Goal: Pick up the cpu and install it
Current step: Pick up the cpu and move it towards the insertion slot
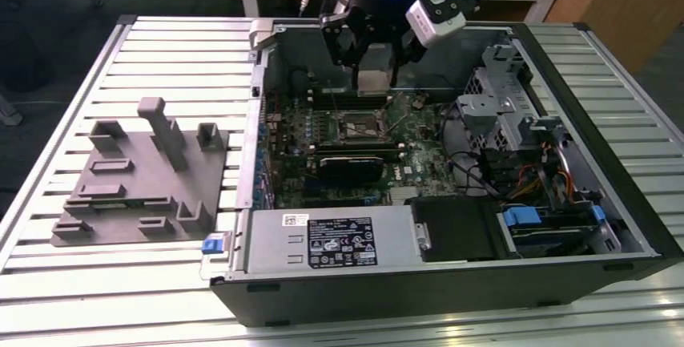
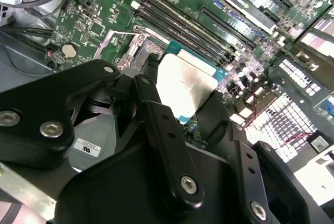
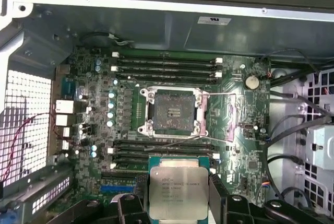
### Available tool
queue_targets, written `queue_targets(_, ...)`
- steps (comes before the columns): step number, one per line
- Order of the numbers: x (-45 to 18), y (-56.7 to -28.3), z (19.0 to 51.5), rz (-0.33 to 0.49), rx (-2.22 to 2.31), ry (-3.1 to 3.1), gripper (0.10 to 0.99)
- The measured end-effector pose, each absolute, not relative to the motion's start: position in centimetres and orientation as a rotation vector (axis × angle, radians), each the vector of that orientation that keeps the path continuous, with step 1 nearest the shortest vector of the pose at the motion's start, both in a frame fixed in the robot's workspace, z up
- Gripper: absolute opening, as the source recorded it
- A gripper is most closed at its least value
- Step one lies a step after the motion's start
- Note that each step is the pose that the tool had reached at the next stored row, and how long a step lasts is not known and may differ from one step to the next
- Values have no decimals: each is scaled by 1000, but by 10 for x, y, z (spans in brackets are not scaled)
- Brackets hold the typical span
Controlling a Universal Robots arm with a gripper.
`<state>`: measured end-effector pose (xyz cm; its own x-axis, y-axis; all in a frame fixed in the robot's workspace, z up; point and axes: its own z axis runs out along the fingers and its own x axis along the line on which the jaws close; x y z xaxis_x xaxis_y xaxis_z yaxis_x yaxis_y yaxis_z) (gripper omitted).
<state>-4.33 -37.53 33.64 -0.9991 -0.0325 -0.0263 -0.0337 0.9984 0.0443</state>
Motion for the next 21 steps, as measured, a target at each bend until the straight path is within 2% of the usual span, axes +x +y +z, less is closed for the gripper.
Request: queue_targets(21, -43, -358, 306, 69, -52, 3115, 541)
